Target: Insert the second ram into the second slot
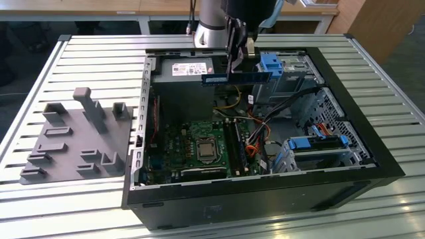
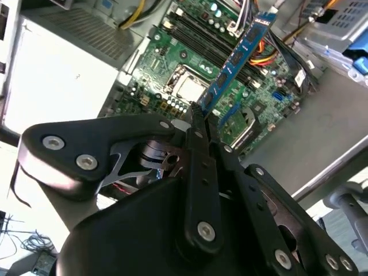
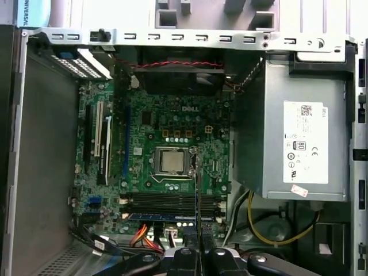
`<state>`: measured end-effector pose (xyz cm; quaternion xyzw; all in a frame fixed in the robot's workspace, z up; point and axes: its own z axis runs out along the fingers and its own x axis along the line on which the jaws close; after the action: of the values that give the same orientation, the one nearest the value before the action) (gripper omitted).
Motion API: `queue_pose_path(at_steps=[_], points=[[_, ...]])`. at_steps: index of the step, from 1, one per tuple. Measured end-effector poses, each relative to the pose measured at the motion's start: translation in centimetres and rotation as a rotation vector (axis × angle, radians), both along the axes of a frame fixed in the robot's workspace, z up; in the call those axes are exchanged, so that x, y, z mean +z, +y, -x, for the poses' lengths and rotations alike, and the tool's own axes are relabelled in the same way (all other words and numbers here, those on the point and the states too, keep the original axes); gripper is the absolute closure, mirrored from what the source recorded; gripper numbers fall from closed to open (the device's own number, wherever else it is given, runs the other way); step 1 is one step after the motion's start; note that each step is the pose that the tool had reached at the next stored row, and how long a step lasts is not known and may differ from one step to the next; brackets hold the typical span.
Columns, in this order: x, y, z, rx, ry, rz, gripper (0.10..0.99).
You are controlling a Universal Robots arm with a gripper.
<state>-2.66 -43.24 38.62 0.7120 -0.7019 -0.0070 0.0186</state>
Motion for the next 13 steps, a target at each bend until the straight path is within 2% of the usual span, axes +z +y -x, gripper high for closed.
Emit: queue_pose_path(at_steps=[13], points=[[-0.44, 0.0, 0.0, -0.228, -0.0007, 0.008, 0.949]])
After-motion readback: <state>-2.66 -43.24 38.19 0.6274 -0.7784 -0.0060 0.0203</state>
